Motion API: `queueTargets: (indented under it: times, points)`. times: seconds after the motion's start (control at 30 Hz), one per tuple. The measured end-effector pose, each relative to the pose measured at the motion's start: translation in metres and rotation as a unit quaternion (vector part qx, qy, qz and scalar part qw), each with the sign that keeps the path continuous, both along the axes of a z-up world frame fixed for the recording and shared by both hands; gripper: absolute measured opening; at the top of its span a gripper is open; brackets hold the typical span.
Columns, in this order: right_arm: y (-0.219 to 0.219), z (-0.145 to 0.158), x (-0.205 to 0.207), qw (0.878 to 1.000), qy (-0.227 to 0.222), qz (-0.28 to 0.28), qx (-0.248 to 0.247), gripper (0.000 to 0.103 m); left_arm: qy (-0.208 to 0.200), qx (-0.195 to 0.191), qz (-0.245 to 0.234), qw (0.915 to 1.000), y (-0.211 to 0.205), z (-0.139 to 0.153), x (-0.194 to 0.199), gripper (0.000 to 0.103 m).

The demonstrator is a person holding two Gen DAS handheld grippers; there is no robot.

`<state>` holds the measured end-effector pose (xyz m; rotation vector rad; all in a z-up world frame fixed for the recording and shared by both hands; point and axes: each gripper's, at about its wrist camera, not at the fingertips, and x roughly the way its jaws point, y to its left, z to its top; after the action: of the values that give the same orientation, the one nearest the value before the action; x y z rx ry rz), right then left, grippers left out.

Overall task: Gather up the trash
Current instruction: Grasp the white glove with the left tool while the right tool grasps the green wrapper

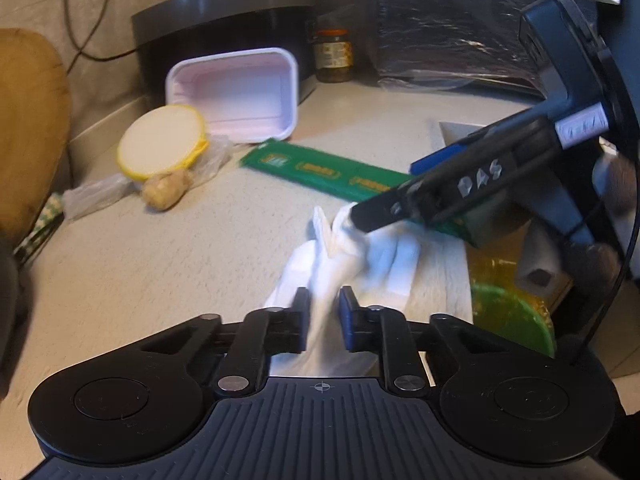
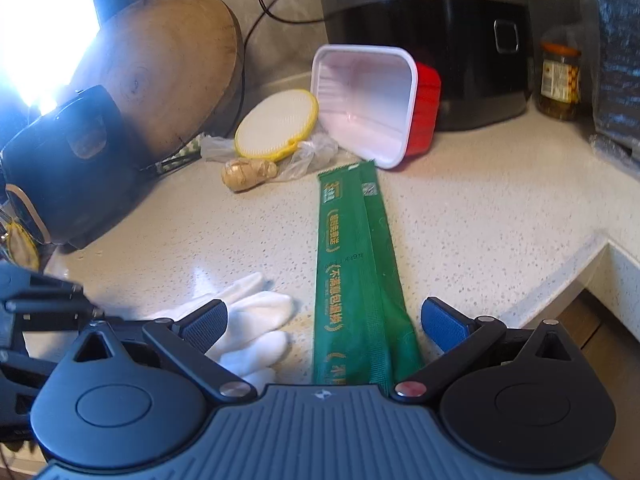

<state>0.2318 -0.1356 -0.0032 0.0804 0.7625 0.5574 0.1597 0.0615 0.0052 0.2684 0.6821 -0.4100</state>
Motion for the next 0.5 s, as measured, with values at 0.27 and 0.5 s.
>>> queueTargets:
  times: [0.27,0.5]
  points:
    - [0.021,0.008,-0.018,0.997,-0.054,0.016,-0.062,0.103,-0.003,-0.004,0.031,0.9995,0.008,0.001,-0.012,0.018]
    - [0.026,0.023,-0.037,0.985,-0.124,-0.026,-0.114,0.103,0.001,-0.011,0.04,0.9991,0.008,0.001,-0.011,0.018]
